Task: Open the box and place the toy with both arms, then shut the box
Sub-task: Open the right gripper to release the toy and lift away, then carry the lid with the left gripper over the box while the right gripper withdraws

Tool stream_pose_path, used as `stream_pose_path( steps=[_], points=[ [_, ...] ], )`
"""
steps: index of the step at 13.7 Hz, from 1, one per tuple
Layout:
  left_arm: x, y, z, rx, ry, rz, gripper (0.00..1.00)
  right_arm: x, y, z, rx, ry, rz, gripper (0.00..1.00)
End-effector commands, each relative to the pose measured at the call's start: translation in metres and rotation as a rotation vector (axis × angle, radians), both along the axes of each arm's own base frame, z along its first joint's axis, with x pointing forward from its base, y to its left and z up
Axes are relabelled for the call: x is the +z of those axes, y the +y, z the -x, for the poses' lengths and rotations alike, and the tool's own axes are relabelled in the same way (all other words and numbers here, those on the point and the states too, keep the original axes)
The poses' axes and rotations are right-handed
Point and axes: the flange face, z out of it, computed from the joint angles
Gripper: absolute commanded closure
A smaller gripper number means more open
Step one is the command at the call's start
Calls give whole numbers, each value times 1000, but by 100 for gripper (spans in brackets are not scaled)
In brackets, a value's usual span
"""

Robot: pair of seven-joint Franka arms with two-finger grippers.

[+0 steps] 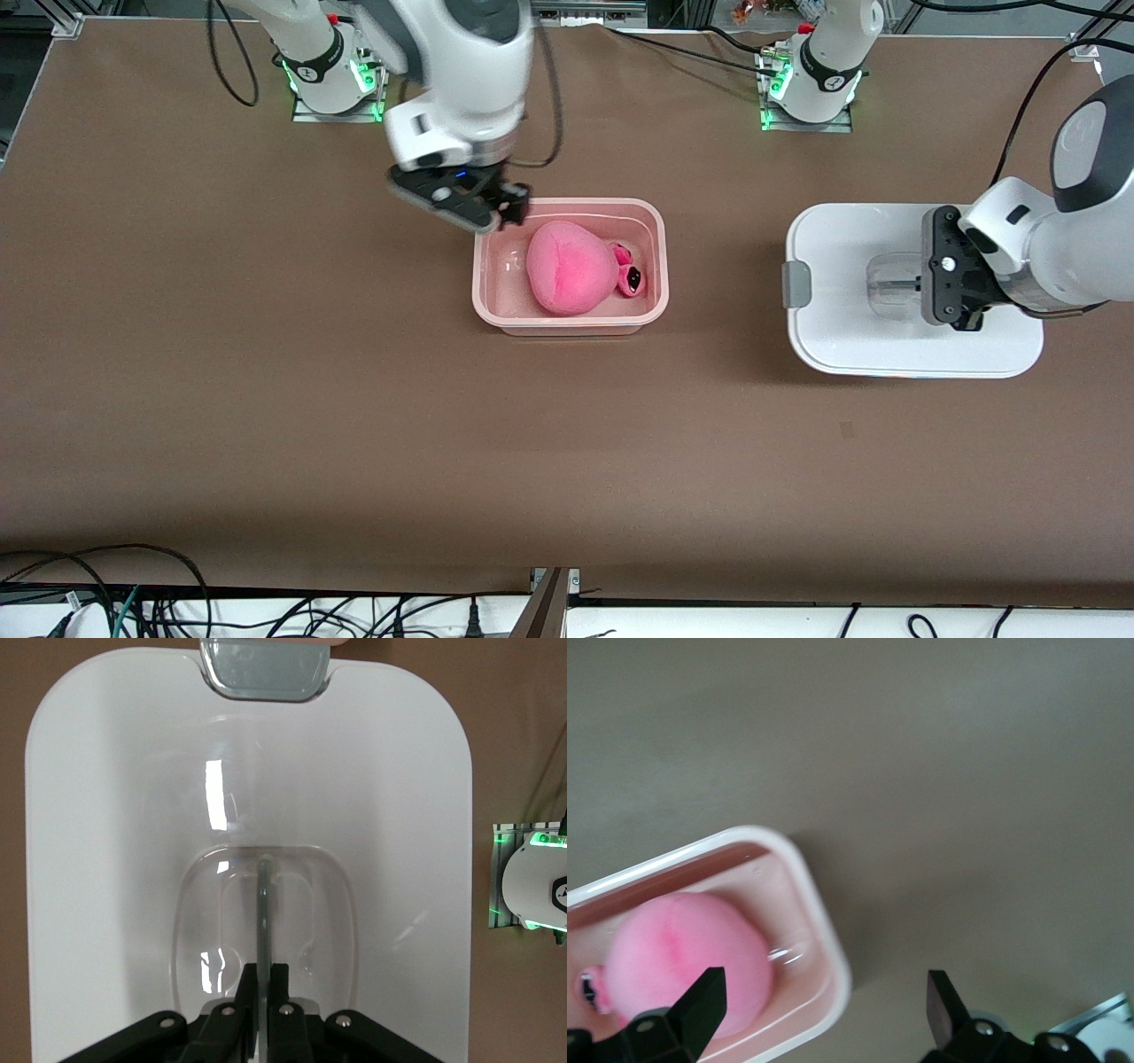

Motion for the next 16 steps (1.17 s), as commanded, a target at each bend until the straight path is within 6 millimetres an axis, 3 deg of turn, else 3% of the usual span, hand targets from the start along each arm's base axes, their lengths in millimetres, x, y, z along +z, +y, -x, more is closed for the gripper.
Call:
stream_pose_path(
  steps=[1, 3, 5, 7, 11, 13, 16],
  points=[
    [-17, -54, 3, -19, 44, 60, 100, 6, -73, -38, 116, 88, -32, 0],
    [-33, -94, 4, -23, 55, 85, 100, 5, -140, -68, 172, 138, -56, 0],
    [-35, -137, 10, -17, 35, 84, 100, 6, -212, -90, 232, 181, -84, 0],
    [-42, -171, 18, 35, 36, 64, 100, 10, -270, -102, 277, 195, -107, 0],
    [-55, -271, 49, 34, -6, 59, 100, 10, -376, -109, 349, 225, -148, 0],
    [-65, -329, 71, 31, -58, 58, 100, 11, -406, -104, 316, 227, -166, 0],
    [-98, -383, 91, 25, -89, 59, 100, 13, -418, -77, 307, 236, -208, 0]
  ],
)
